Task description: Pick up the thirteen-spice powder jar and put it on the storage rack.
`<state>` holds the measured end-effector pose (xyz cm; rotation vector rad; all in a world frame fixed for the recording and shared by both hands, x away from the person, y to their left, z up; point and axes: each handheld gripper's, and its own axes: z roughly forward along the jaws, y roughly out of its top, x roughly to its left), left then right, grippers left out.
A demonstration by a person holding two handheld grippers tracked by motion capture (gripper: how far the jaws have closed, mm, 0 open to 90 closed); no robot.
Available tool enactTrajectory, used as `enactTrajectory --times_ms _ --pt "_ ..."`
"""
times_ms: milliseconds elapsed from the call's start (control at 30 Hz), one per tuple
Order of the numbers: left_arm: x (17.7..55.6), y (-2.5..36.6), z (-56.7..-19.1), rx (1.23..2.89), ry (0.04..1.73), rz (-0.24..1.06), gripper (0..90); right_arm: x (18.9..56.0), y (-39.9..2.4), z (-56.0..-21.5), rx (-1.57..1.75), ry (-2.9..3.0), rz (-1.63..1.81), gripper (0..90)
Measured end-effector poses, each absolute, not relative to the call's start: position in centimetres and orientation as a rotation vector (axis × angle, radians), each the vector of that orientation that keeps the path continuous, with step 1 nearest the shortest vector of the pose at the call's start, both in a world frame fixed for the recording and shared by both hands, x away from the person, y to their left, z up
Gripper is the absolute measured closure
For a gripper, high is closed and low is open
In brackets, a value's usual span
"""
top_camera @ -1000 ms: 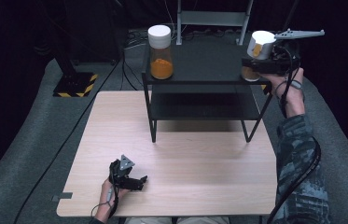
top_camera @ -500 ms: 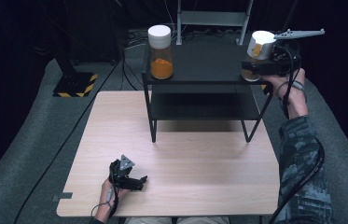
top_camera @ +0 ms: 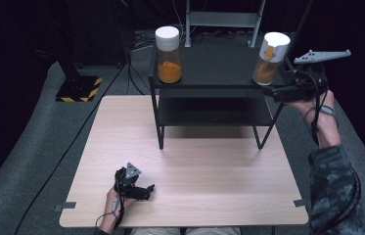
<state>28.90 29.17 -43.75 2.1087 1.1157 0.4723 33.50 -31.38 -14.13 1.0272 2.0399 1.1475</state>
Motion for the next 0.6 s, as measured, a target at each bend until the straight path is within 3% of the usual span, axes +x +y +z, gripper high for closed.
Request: enactTrajectory --times_ms 600 --pt "28.9 29.2 -43.8 2.108 1.116 0.472 0.4 28.5 -31.5 -25.6 1.053 2.142 1.046 1.3"
